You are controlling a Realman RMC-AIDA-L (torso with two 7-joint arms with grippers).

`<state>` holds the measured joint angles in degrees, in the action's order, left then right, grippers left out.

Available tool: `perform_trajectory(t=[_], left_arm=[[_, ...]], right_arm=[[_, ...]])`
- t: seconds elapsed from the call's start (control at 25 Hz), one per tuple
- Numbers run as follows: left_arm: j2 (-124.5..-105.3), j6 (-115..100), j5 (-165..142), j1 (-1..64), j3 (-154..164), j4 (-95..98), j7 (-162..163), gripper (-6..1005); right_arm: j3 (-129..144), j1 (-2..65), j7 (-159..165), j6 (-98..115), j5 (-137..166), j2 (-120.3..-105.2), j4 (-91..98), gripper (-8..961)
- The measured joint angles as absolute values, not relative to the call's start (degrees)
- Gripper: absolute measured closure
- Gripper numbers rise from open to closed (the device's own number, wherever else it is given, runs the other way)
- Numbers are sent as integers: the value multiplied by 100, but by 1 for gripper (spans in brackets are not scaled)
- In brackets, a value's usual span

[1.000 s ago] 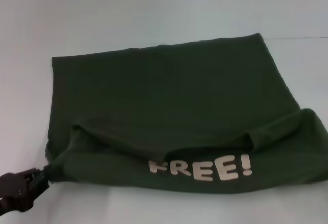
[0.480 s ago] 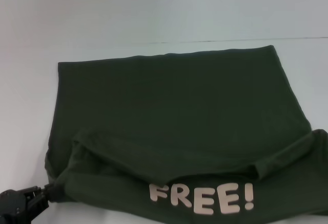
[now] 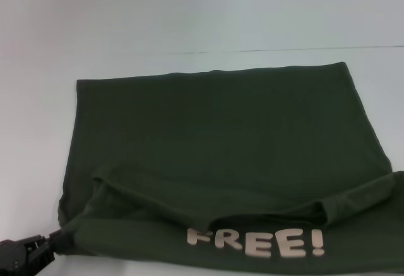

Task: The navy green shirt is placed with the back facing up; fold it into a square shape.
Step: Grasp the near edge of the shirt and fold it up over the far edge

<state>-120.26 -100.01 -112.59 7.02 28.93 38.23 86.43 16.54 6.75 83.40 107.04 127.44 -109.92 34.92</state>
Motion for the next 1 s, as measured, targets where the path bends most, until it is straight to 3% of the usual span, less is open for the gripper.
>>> perform_trajectory(t=[0.32, 0.8, 1.0], left_arm=[[-12007, -10001, -11228, 980, 2596, 3823, 8661, 949], [-11860, -8679, -11244, 2494, 2146, 3542, 9173, 948], [-11925, -7711, -11230, 3061, 2165, 3423, 9269, 948]], right_arm=[[1212, 863, 8349, 10747, 12726, -10936, 3492, 910], [359, 2149, 8984, 10370, 12676, -10655, 3492, 910], [460, 2782, 9304, 9497, 12667, -10628, 3451, 910]])
